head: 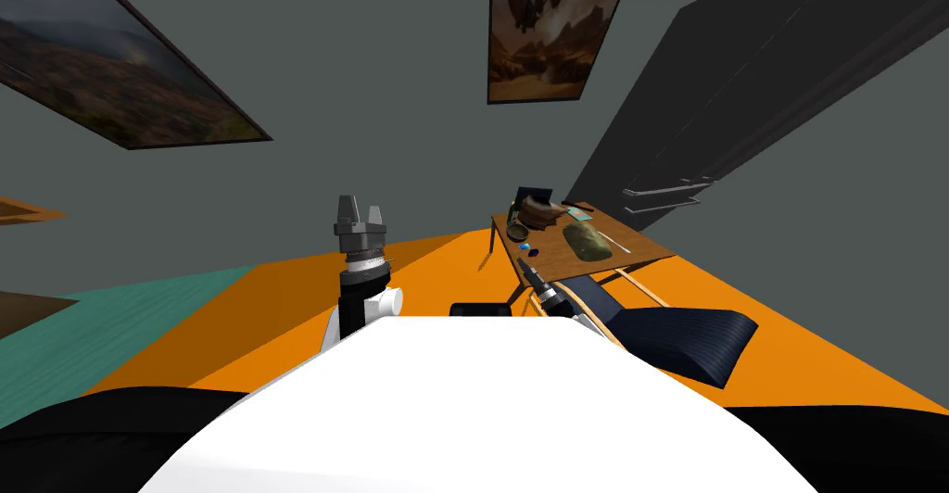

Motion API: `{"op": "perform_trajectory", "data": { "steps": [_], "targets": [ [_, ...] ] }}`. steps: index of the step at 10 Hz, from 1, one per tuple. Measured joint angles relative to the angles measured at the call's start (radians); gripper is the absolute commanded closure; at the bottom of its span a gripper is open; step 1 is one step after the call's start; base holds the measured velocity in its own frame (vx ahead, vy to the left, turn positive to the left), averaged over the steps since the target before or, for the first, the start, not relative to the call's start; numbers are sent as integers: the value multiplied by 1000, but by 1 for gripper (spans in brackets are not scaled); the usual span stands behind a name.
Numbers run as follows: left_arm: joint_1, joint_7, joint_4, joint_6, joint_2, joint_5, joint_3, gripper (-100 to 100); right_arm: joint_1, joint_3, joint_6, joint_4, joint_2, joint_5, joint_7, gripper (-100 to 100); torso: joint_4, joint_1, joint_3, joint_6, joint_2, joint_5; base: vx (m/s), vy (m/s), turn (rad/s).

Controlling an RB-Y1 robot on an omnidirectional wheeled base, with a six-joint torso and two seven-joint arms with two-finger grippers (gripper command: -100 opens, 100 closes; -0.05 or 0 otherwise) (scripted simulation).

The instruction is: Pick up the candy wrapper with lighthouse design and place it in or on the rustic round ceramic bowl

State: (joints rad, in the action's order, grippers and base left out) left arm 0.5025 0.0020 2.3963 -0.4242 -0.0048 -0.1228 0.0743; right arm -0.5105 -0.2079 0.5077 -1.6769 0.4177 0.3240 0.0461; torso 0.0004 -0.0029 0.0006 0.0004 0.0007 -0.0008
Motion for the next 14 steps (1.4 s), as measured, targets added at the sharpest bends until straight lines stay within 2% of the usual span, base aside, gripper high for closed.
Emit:
{"op": "perform_trajectory", "data": {
  "steps": [5,7,8,10,11,13,14],
  "targets": [
    [0,0,0,0,0,0,0,0,11,-30,-14,117,76,33,-4,-100,0,1,-1,0,-1,0,-13,-19,84],
    [0,0,0,0,0,0,0,0,37,-46,-19,189,98,46,-10,-100,0,1,-1,0,-2,0,8,-10,141],
    [0,0,0,0,0,0,0,0,41,-56,-26,217,133,55,-12,-100,-1,1,-2,0,-3,0,16,-10,62],
    [0,0,0,0,0,0,0,0,44,-69,-28,269,165,67,-23,-100,-1,2,-2,0,-3,0,30,3,142],
    [0,0,0,0,0,0,0,0,46,-81,-38,281,204,74,-27,-100,-1,2,-3,0,-5,1,34,1,48],
    [0,0,0,0,0,0,0,0,53,-90,-47,313,217,82,-36,-100,-1,2,-2,0,-4,1,22,7,23],
    [0,0,0,0,0,0,0,0,64,-95,-40,345,232,86,-44,-100,-1,3,-2,0,-4,1,31,7,61]
  ]
}}
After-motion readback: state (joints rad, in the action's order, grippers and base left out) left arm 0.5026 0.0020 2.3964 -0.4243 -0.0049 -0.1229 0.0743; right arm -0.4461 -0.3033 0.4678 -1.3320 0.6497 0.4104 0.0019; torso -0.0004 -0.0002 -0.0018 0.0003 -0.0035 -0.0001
